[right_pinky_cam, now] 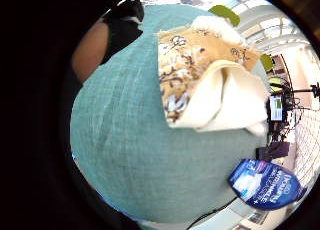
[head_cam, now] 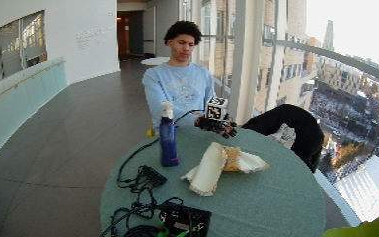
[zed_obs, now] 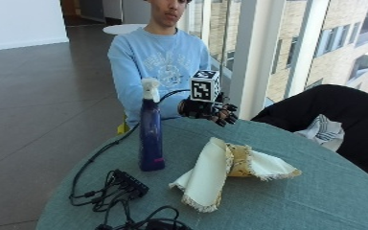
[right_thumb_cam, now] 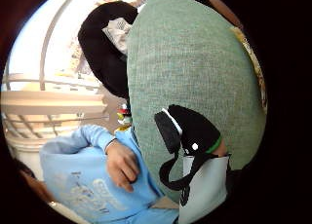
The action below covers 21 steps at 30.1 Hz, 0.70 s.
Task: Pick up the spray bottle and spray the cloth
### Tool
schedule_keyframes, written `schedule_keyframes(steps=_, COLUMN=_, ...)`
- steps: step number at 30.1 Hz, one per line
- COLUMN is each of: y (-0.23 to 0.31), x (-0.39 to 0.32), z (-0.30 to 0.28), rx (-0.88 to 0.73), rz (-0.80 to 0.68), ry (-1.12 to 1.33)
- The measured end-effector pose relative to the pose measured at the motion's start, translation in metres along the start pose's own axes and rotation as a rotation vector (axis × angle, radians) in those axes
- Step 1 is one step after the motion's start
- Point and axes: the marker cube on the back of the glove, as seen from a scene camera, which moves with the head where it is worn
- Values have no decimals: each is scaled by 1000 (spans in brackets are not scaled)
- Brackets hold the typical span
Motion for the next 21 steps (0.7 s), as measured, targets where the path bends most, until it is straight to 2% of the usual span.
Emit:
schedule_keyframes(steps=7, y=79, x=20, z=-24, rx=151, rz=88, ry=-32)
schedule_keyframes(steps=13, y=149, x=30, z=-22, rx=306, rz=201, ry=-128)
schedule_keyframes(steps=21, y=205, x=77, z=-23, rx=444, rz=374, ry=-215)
